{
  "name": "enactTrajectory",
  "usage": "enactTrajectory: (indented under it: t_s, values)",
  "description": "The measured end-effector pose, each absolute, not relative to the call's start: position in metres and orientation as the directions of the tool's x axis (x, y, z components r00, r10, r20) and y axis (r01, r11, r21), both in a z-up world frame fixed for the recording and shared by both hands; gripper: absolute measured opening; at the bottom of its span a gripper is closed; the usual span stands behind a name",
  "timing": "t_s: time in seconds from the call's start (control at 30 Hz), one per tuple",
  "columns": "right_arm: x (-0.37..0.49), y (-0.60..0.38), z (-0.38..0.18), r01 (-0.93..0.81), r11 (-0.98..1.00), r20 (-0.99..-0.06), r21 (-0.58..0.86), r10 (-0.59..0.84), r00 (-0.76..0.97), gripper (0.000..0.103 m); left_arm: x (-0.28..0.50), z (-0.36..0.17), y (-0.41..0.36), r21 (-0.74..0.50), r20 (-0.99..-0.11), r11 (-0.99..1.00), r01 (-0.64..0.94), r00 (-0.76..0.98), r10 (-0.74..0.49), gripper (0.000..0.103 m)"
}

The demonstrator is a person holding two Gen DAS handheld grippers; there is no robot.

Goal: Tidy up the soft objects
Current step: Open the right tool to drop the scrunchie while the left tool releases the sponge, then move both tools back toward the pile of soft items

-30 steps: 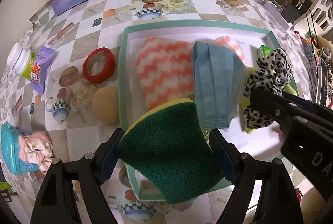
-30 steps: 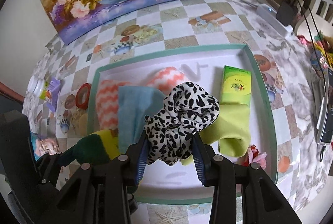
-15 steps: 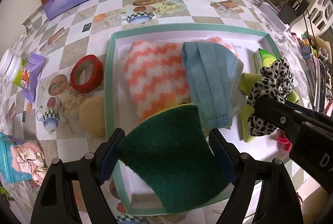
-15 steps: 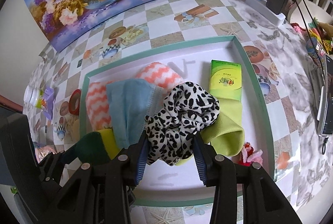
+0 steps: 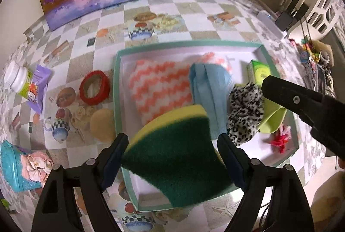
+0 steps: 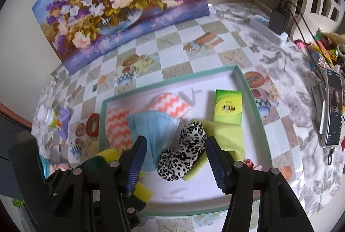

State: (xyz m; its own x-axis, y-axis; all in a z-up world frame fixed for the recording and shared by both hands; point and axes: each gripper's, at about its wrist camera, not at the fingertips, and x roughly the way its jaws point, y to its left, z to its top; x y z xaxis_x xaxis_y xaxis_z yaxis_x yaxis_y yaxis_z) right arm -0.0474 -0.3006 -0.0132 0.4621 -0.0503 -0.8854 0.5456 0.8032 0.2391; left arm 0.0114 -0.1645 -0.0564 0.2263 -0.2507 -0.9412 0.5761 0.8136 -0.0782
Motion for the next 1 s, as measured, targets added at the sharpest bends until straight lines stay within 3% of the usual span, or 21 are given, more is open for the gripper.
enactTrajectory:
  t_s: [0.03, 0.07, 0.7, 0.73, 0.8, 0.93, 1.0]
  values:
    - [-0.048, -0.301, -0.012, 0.545, 0.803, -0.883, 0.24, -0.052, 0.466, 0.061, 0.012, -0.054, -0.164, -0.08, -0.939, 0.814, 0.575, 0.231, -0.256, 0.095]
    - [-0.048, -0.301, -0.011, 0.545, 0.803, -0.881, 0.242, -0.053, 0.469, 0.061, 0.012, -0.051, -0.163, -0.085, -0.935, 0.814, 0.575, 0.237, -0.265, 0.096]
    - [-0.045, -0.296, -0.019, 0.538, 0.815, -0.899, 0.212, -0.054, 0.435, 0.061, 0.036, -0.04, -0.127, -0.1, -0.931, 0.889, 0.447, 0.274, -0.243, 0.096]
    - [-0.044, -0.295, -0.02, 0.538, 0.817, -0.902, 0.206, -0.055, 0.429, 0.062, 0.04, -0.039, -0.12, -0.086, -0.933, 0.904, 0.42, 0.285, -0.221, 0.096]
    - [-0.041, -0.292, -0.025, 0.534, 0.825, -0.912, 0.186, -0.058, 0.407, 0.074, 0.046, -0.039, -0.109, -0.062, -0.935, 0.924, 0.376, 0.302, -0.186, 0.096]
    - [-0.037, -0.284, -0.03, 0.515, 0.842, -0.919, 0.161, -0.063, 0.389, 0.077, 0.061, -0.039, -0.081, -0.053, -0.94, 0.96, 0.277, 0.312, -0.142, 0.096]
    - [-0.034, -0.278, -0.03, 0.503, 0.854, -0.919, 0.134, -0.084, 0.386, 0.096, 0.067, -0.039, -0.069, -0.061, -0.941, 0.969, 0.241, 0.309, -0.136, 0.096]
